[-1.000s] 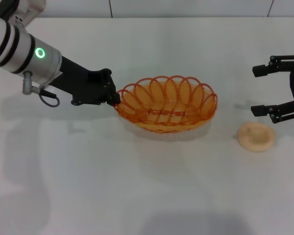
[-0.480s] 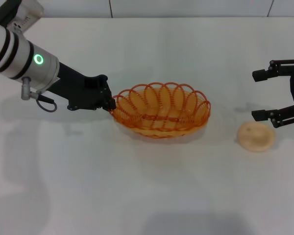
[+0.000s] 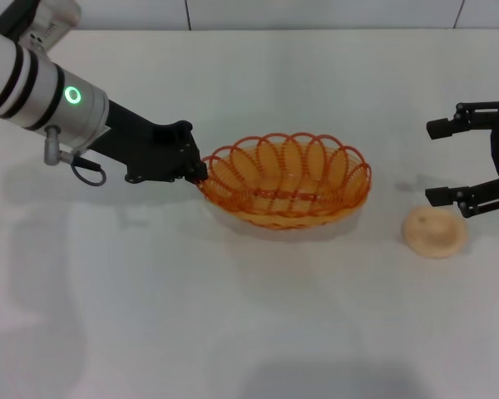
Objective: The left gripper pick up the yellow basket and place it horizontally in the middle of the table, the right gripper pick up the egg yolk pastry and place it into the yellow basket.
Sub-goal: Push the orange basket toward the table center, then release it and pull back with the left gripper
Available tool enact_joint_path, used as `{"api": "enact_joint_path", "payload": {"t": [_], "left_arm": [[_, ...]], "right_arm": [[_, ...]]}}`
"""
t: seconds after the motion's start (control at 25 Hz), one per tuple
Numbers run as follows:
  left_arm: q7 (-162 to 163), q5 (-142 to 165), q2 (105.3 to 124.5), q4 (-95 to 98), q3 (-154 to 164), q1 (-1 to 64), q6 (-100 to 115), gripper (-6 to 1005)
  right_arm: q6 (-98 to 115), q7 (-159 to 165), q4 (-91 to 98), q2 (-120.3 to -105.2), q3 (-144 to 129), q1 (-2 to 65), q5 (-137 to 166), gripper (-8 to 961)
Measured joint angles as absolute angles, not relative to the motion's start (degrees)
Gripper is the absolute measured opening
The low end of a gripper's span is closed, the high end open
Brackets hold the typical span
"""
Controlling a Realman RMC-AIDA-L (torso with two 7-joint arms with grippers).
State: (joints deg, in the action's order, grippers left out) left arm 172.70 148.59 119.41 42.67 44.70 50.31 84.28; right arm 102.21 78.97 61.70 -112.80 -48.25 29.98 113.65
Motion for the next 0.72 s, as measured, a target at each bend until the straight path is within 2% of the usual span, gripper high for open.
{"api": "enact_joint_path", "payload": {"t": [0.72], "left_arm": [[172.6, 148.7, 119.23, 38.9, 44.9, 51.7, 82.2, 88]], "right_arm": [[102.3, 78.4, 61.7, -113.11, -49.2, 29.9, 113.6, 854]]}}
